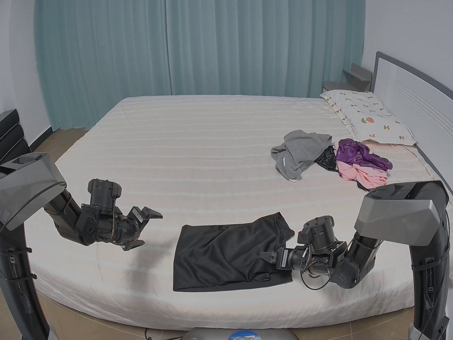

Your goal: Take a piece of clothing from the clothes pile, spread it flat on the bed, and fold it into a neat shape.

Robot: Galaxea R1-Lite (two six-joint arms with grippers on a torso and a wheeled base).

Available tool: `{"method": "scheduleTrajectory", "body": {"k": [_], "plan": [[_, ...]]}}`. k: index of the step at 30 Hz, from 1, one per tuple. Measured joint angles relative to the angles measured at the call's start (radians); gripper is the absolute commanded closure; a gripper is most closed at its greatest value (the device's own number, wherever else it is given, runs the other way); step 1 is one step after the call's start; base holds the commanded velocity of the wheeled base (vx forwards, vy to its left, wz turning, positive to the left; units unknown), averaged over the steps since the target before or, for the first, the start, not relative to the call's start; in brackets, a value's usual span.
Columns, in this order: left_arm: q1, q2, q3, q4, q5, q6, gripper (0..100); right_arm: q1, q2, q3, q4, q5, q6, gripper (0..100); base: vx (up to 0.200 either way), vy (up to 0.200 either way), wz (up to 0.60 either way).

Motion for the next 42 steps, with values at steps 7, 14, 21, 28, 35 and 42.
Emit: {"method": "scheduleTrajectory", "body": {"k": [7,14,21,28,35,42], "plan": [[0.001,0.002,-0.001,0.000,0.000,0.004,0,-0.001,-0.026,0.048,-0.007,0.029,0.001,100,0.000,0.000,0.00],[0.000,0.005,-0.001,0.000,0.003,0.005,0,-0.001,-0.061,0.090,-0.009,0.038,0.001,100,0.000,0.000,0.00],[-0.001,0.006,-0.003,0.000,0.005,0.005,0,-0.005,-0.094,0.133,-0.010,0.052,0.044,100,0.000,0.000,0.00],[-0.001,0.006,-0.003,0.000,0.005,0.005,0,-0.022,-0.137,0.189,-0.002,0.051,0.005,100,0.000,0.000,0.00],[-0.001,0.007,-0.004,0.000,0.005,0.005,0,-0.044,-0.151,0.231,-0.001,0.051,-0.062,100,0.000,0.000,0.00],[-0.001,0.007,-0.005,0.000,0.005,0.005,0,-0.058,-0.151,0.253,0.007,0.051,-0.120,0,0.000,0.000,0.00]]}}
